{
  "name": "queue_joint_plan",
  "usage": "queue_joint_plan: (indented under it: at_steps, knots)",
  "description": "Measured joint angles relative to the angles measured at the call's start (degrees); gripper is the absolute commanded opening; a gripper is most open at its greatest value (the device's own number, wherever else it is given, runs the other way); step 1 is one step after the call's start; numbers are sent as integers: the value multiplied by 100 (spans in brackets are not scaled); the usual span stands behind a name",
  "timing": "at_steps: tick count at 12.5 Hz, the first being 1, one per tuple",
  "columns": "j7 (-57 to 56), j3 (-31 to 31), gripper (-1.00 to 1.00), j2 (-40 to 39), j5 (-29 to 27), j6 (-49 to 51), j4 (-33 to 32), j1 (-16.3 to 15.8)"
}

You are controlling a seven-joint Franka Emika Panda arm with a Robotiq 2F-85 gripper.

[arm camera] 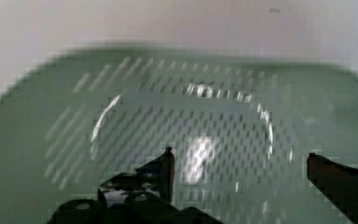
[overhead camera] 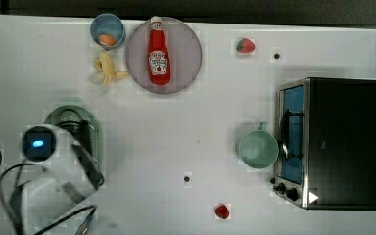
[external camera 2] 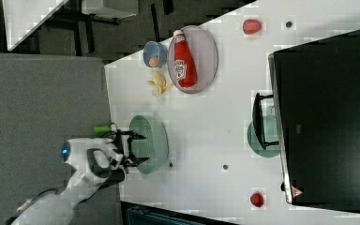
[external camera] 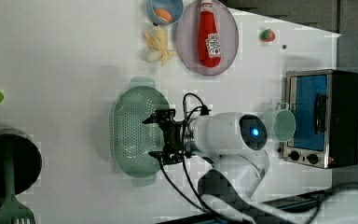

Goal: Drag strainer left to right.

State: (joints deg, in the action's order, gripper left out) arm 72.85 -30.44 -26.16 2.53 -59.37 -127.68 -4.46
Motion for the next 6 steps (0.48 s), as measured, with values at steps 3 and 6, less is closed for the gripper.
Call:
queue_joint_plan:
  at_steps: [3, 6]
  knots:
    - [112, 329, 100, -526, 29, -386, -168, 59]
    - [134, 436, 100, -601, 44, -588, -190, -80]
